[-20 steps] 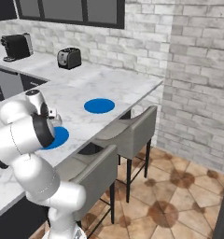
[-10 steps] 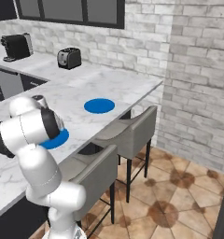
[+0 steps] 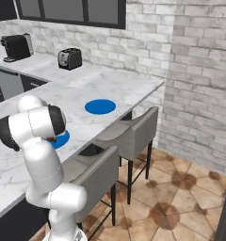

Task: Take the chicken drumsticks from the pan and place one on each plate on the dining counter.

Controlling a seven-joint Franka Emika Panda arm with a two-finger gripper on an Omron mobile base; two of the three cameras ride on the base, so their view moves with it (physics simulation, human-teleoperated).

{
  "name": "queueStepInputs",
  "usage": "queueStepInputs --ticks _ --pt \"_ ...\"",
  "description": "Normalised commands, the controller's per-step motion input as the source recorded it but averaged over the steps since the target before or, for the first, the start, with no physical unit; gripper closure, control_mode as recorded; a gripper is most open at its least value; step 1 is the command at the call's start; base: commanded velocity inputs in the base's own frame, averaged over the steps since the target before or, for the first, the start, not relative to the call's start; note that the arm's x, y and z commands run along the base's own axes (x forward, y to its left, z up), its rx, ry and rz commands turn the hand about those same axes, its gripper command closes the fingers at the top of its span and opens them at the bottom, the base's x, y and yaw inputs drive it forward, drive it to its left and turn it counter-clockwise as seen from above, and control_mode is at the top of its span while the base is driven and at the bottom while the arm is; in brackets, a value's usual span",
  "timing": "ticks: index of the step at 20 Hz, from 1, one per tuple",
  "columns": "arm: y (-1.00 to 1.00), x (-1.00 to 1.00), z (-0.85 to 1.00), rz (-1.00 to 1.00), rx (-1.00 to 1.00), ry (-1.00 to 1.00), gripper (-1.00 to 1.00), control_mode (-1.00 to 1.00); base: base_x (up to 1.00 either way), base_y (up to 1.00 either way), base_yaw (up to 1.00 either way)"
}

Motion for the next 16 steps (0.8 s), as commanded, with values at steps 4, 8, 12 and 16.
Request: queueStepInputs --ticks 4,8,12,16 --pt "0.0 0.1 -0.08 0.0 0.0 0.02 1.0 -1.0 0.0 0.0 0.0" --pt "0.0 0.08 -0.05 0.0 0.0 0.05 1.0 -1.0 0.0 0.0 0.0" --pt "0.01 0.03 -0.01 0.0 0.0 0.04 -1.0 -1.0 0.0 0.0 0.0" --pt "0.0 0.0 0.09 0.02 0.0 0.0 -1.0 -1.0 0.0 0.0 0.0"
